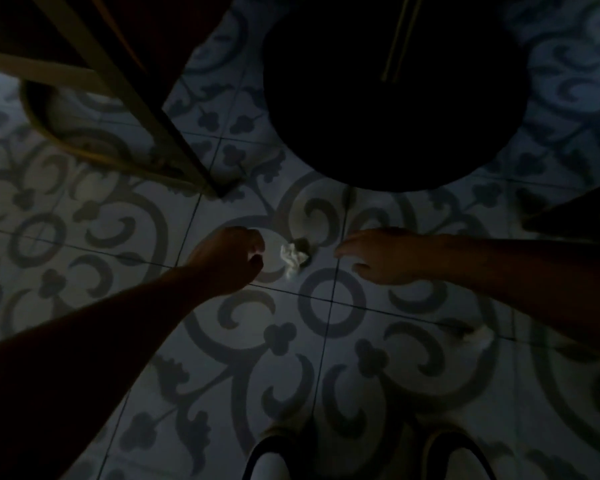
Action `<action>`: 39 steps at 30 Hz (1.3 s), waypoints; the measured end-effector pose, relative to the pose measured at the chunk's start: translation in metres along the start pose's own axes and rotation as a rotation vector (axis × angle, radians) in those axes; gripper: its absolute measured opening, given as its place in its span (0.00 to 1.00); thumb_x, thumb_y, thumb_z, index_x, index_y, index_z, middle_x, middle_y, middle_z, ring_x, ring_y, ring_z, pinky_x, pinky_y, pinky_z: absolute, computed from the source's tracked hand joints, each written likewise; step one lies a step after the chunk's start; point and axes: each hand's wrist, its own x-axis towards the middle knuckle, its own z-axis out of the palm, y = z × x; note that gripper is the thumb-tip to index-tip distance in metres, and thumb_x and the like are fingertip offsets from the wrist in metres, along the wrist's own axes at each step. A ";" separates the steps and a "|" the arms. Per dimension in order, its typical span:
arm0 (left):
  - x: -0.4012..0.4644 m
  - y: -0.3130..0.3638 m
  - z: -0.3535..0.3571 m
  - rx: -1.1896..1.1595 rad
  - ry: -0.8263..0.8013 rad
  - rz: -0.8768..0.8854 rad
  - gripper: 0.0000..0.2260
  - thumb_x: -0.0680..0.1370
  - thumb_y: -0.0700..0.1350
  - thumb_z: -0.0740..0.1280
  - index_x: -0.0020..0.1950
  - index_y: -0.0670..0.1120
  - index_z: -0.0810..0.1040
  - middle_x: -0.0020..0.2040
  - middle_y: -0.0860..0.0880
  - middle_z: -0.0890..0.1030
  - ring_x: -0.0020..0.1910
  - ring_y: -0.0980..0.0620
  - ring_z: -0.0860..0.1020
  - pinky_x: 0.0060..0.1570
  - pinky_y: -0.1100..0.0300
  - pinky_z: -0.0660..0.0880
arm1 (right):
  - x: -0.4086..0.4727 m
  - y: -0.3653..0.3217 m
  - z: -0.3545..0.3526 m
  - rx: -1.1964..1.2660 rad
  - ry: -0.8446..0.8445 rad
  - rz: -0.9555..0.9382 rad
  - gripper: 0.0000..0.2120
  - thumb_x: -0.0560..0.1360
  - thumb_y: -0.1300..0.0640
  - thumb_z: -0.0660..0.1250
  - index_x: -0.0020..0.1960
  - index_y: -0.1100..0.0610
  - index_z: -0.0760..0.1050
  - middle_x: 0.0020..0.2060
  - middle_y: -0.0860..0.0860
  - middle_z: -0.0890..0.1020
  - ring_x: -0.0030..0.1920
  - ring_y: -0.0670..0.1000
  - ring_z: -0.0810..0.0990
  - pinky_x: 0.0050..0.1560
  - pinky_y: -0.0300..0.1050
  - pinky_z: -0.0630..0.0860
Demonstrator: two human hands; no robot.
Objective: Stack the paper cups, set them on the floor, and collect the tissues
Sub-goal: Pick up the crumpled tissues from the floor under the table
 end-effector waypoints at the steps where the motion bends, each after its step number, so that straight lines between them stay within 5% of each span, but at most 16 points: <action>1: 0.009 -0.004 0.000 0.025 -0.039 0.028 0.13 0.77 0.49 0.65 0.60 0.49 0.78 0.59 0.49 0.80 0.57 0.48 0.77 0.57 0.54 0.75 | 0.007 -0.001 -0.005 -0.061 -0.009 -0.032 0.23 0.80 0.51 0.56 0.74 0.49 0.59 0.74 0.51 0.63 0.70 0.54 0.66 0.68 0.50 0.68; 13: 0.039 0.038 0.023 0.201 -0.137 0.203 0.27 0.78 0.53 0.63 0.75 0.49 0.59 0.70 0.45 0.67 0.62 0.44 0.74 0.60 0.48 0.73 | 0.004 0.003 0.001 -0.278 -0.055 -0.103 0.29 0.80 0.48 0.56 0.77 0.49 0.48 0.78 0.51 0.53 0.76 0.55 0.55 0.73 0.50 0.57; 17: 0.044 0.058 0.028 0.224 -0.152 0.233 0.24 0.77 0.52 0.65 0.71 0.49 0.63 0.67 0.43 0.66 0.57 0.41 0.75 0.57 0.46 0.75 | -0.020 0.016 0.006 -0.228 -0.009 -0.091 0.27 0.79 0.50 0.59 0.76 0.51 0.56 0.75 0.54 0.60 0.73 0.56 0.61 0.72 0.53 0.63; 21: 0.046 0.061 0.039 0.281 -0.206 0.276 0.23 0.75 0.51 0.68 0.68 0.50 0.66 0.63 0.44 0.67 0.52 0.44 0.76 0.52 0.51 0.77 | -0.040 0.042 0.017 -0.279 -0.080 -0.046 0.26 0.80 0.50 0.58 0.76 0.52 0.56 0.74 0.52 0.62 0.71 0.53 0.64 0.67 0.45 0.64; 27: 0.043 0.052 0.050 0.356 -0.336 0.363 0.30 0.75 0.47 0.70 0.74 0.46 0.62 0.71 0.44 0.65 0.62 0.45 0.74 0.60 0.54 0.73 | -0.057 0.066 0.035 -0.230 -0.155 0.038 0.26 0.78 0.49 0.61 0.75 0.51 0.59 0.74 0.52 0.62 0.72 0.54 0.63 0.70 0.48 0.63; 33: 0.044 0.050 0.058 0.235 -0.341 0.416 0.20 0.78 0.42 0.64 0.70 0.47 0.69 0.66 0.45 0.70 0.62 0.44 0.74 0.53 0.61 0.70 | -0.058 0.078 0.044 -0.252 -0.228 0.116 0.25 0.78 0.48 0.61 0.74 0.49 0.59 0.72 0.56 0.66 0.69 0.57 0.68 0.67 0.52 0.69; 39: 0.054 0.065 0.053 0.170 -0.332 0.431 0.17 0.75 0.43 0.69 0.63 0.45 0.75 0.62 0.45 0.77 0.61 0.46 0.75 0.56 0.59 0.72 | -0.073 0.088 0.052 -0.254 -0.265 0.088 0.18 0.79 0.51 0.61 0.67 0.56 0.69 0.65 0.55 0.73 0.62 0.54 0.73 0.56 0.42 0.69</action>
